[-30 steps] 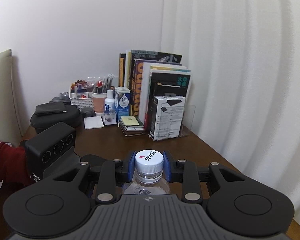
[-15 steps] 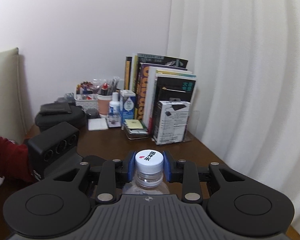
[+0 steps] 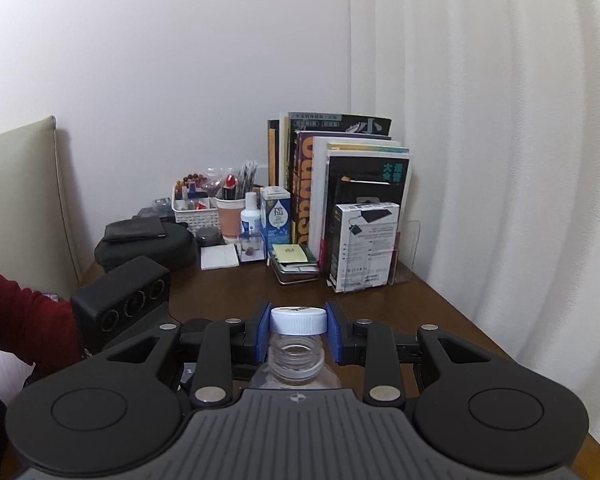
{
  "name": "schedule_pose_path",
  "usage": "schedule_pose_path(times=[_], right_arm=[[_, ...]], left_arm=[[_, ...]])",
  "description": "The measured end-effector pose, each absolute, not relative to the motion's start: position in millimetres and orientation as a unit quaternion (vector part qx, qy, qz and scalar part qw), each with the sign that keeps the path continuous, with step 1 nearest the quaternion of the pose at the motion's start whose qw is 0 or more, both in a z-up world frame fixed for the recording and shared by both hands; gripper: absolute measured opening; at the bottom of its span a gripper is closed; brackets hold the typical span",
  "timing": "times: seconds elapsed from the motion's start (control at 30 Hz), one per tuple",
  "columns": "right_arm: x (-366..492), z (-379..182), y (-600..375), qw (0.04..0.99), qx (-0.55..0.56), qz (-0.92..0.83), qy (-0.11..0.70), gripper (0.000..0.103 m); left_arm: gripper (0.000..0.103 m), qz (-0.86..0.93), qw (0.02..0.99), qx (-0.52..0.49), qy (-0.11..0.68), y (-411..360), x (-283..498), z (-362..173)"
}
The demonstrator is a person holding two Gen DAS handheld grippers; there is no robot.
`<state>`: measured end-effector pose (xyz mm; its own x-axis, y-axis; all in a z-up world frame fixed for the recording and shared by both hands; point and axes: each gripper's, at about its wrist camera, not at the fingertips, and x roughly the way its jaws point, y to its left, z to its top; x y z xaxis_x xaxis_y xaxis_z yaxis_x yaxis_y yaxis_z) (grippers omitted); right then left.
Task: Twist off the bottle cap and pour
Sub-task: 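Lift the white cap up off the bottle mouth with the right tool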
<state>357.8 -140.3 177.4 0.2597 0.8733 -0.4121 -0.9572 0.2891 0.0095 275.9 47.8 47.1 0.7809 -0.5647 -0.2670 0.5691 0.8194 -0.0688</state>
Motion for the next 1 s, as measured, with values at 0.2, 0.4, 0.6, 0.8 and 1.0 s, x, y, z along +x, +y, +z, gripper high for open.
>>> schedule_pose_path(times=[0.2,0.4,0.6,0.8,1.0], right_arm=[[360,183,-144,0.789,-0.101,0.585,0.158,0.032],[359,192,-147,0.802,-0.098,0.570,0.147,0.032],[359,195,-151,0.825,-0.094,0.538,0.145,0.032],[358,197,-155,0.841,-0.091,0.515,0.140,0.032],[345,203,-169,0.882,-0.072,0.446,0.133,0.032]], left_arm=[[0.059,-0.300,0.944,0.010,0.138,47,272,48],[0.059,-0.299,0.944,0.012,0.138,46,272,49],[0.059,-0.300,0.944,0.012,0.138,48,276,49],[0.060,-0.298,0.944,0.011,0.139,49,276,50],[0.072,-0.284,0.949,0.001,0.139,53,275,53]])
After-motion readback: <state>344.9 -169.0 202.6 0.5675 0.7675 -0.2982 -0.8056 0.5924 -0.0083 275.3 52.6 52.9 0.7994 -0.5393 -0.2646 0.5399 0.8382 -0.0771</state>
